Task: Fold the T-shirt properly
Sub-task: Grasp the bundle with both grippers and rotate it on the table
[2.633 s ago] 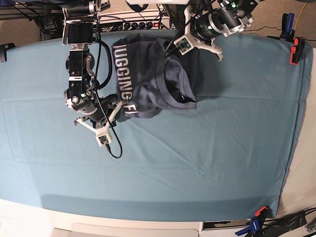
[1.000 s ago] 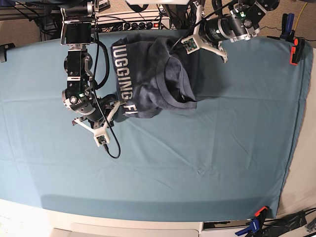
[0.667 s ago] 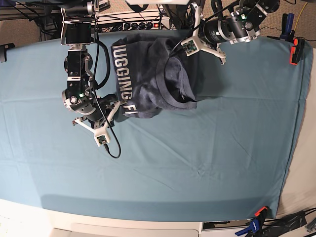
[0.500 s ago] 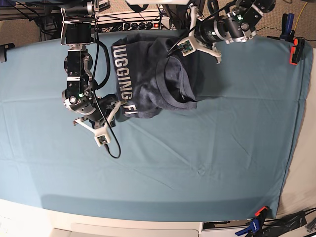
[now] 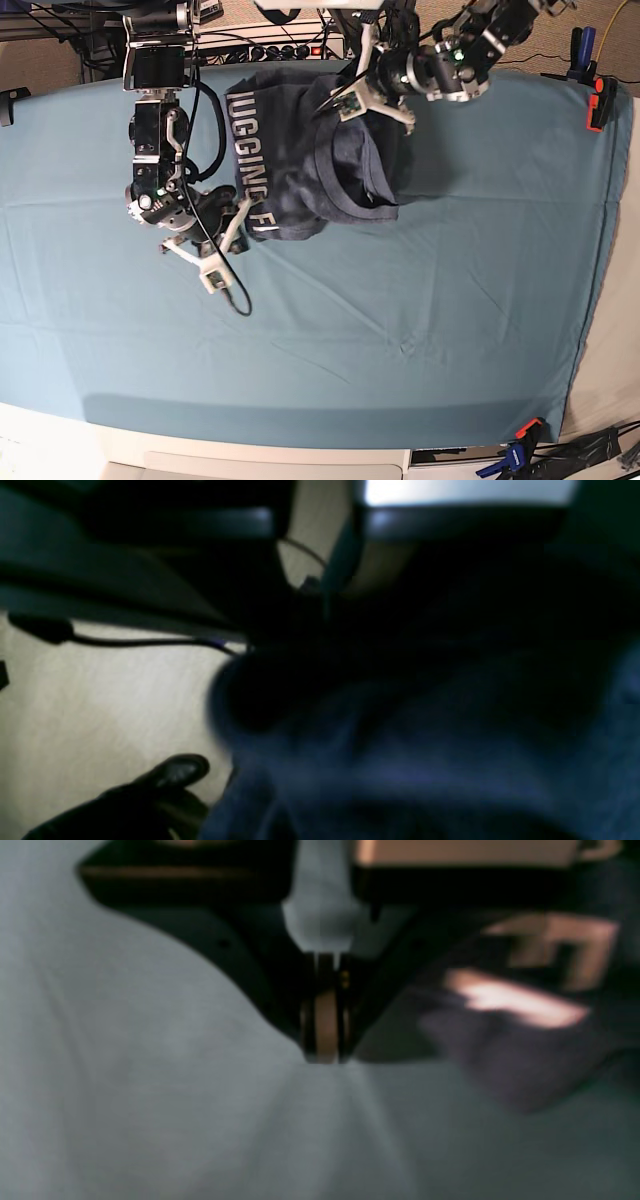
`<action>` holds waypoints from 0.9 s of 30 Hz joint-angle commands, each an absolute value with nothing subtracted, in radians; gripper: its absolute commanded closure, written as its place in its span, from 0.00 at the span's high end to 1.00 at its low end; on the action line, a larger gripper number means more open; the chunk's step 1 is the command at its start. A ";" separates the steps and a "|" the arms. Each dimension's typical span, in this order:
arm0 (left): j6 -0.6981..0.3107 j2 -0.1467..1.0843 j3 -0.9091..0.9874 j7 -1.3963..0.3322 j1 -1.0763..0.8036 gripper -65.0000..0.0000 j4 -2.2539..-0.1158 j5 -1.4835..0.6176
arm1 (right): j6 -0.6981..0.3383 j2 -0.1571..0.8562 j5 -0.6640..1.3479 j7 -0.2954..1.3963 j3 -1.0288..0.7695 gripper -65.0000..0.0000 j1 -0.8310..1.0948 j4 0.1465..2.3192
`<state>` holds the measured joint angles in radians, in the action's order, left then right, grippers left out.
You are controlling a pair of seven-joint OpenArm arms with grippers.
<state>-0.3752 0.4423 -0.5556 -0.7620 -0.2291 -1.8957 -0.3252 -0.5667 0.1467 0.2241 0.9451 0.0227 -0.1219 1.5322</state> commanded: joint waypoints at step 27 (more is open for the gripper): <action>-0.311 0.587 -0.551 -0.807 -0.030 0.00 -1.887 -0.254 | -0.698 0.229 0.721 1.237 0.021 0.00 -0.127 1.558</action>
<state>-0.3561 0.5686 -0.5667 -0.7860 -0.0513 -1.8820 -0.3191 -0.6930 0.2264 0.6983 1.2514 0.0227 -0.1078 1.5379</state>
